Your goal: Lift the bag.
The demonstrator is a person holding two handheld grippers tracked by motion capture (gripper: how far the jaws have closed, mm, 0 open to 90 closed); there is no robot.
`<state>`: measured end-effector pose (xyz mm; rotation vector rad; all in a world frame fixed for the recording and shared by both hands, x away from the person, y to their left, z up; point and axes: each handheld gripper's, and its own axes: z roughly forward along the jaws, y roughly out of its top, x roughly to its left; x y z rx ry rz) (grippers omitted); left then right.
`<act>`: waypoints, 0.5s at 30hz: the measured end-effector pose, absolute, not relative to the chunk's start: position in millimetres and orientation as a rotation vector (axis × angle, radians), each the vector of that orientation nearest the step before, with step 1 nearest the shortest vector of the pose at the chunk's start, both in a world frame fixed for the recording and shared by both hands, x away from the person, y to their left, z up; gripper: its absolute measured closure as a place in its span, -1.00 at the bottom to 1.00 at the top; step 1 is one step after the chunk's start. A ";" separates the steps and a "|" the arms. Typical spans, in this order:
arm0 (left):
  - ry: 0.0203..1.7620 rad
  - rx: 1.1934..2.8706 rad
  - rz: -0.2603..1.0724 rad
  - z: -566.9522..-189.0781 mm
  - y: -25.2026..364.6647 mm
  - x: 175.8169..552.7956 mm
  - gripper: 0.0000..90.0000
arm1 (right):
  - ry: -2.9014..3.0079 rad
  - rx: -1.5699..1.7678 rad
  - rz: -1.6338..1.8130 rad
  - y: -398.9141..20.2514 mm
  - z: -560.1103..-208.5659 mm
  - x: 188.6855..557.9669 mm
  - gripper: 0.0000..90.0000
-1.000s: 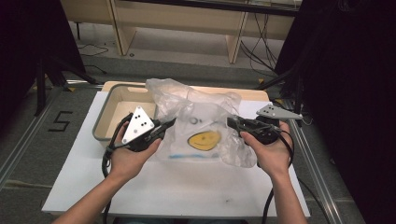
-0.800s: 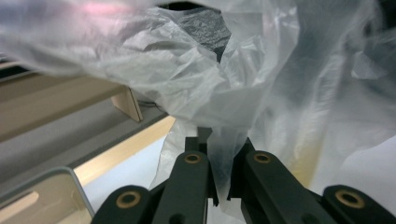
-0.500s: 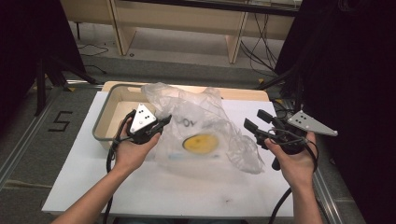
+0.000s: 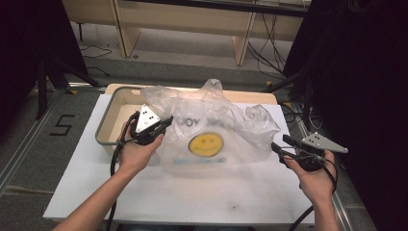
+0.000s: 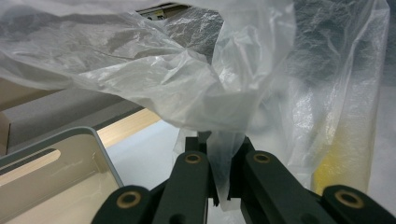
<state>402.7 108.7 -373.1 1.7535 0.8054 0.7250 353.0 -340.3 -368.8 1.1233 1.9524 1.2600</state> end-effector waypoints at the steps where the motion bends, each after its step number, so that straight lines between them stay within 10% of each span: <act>1: 0.807 1.753 0.727 -373.2 108.9 403.0 0.97 | 1.959 1.115 1.270 -341.5 -369.7 351.8 -0.03; 15: 0.820 1.756 0.733 -376.7 112.5 405.2 0.97 | 2.177 0.799 1.424 -324.3 -349.3 334.2 -0.11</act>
